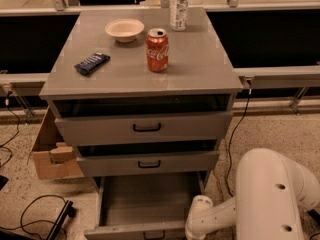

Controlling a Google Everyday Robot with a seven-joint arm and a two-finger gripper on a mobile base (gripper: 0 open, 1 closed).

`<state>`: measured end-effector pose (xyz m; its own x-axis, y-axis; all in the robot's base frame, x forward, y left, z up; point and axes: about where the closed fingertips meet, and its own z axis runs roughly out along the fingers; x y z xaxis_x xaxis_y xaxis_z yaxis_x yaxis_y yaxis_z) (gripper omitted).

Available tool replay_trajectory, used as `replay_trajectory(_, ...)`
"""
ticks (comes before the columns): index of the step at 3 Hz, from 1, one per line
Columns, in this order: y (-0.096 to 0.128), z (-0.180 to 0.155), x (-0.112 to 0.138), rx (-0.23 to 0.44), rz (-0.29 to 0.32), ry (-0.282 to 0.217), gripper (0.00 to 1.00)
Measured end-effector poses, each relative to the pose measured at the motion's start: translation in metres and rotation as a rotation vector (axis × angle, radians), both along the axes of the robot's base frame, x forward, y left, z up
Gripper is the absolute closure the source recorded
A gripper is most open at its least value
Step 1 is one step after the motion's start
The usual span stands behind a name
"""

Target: Open bottom drawer

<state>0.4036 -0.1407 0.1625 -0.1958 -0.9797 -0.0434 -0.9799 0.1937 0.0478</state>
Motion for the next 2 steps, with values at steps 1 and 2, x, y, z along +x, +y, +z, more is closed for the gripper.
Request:
replay_trajectory(1, 0.002, 0.0021, -0.0139, -0.006, -0.005, 0.01, 0.64)
replay_trajectory(2, 0.003, 0.0061, -0.0235, -0.017, -0.008, 0.009, 0.87)
